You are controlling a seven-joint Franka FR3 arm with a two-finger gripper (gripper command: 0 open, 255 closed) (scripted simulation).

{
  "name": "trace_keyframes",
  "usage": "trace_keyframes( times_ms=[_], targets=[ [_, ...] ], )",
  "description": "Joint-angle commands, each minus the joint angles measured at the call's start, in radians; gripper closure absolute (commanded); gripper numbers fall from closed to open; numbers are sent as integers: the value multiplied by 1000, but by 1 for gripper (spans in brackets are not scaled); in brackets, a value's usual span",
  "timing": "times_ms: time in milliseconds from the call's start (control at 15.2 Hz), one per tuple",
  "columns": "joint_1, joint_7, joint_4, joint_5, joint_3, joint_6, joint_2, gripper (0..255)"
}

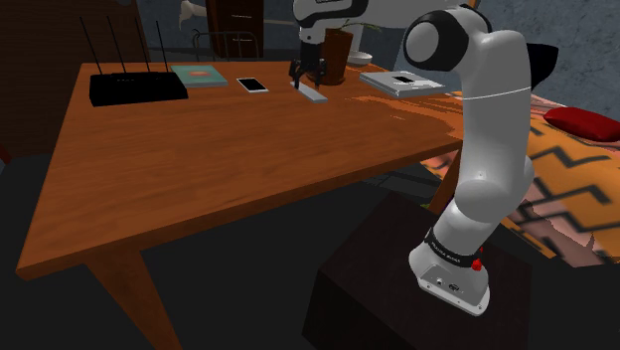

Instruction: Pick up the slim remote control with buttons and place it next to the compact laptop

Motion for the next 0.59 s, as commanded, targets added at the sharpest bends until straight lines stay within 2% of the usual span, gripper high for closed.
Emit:
trace_keyframes(
  times_ms=[0, 528],
  targets=[
    [1, 0, -33, 0, 0, 29, -4, 0],
    [2, 0, -40, 0, 0, 37, -4, 0]
  ],
)
